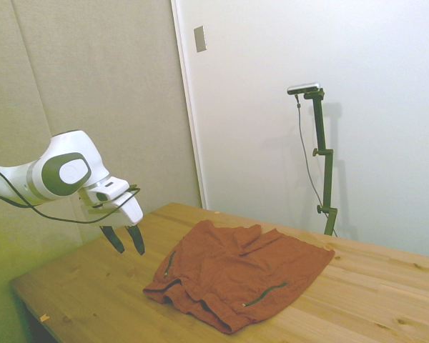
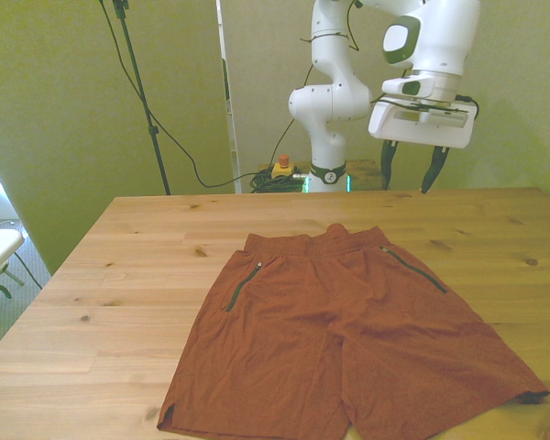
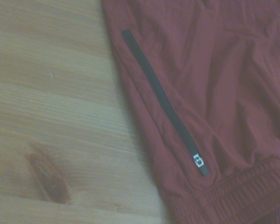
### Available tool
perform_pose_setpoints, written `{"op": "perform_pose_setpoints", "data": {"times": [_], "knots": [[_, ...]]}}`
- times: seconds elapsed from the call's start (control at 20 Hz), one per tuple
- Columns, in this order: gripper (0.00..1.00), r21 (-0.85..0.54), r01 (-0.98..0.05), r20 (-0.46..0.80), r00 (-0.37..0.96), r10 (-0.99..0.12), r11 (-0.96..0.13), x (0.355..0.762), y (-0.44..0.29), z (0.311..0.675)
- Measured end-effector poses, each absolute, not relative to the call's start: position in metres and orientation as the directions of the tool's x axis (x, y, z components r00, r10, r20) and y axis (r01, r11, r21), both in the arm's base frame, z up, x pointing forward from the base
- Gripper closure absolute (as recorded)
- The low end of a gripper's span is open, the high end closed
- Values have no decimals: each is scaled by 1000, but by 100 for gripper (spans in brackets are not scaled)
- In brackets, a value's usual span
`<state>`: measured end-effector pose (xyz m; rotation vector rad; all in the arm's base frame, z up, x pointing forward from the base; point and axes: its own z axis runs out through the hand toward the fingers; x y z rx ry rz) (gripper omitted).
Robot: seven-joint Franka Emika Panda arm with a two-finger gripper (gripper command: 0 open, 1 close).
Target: Fold the shorts
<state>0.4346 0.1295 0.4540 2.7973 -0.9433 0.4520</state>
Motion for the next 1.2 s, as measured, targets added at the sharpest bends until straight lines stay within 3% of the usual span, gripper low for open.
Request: {"op": "perform_pose_setpoints", "data": {"times": [0.25,0.5,1.2], "knots": [[0,255,-581,444,780,-440,-773,438,169,416],[0,417,-566,479,802,-357,-712,441,177,368],[0,565,-545,475,829,-296,-619,449,146,325]]}}
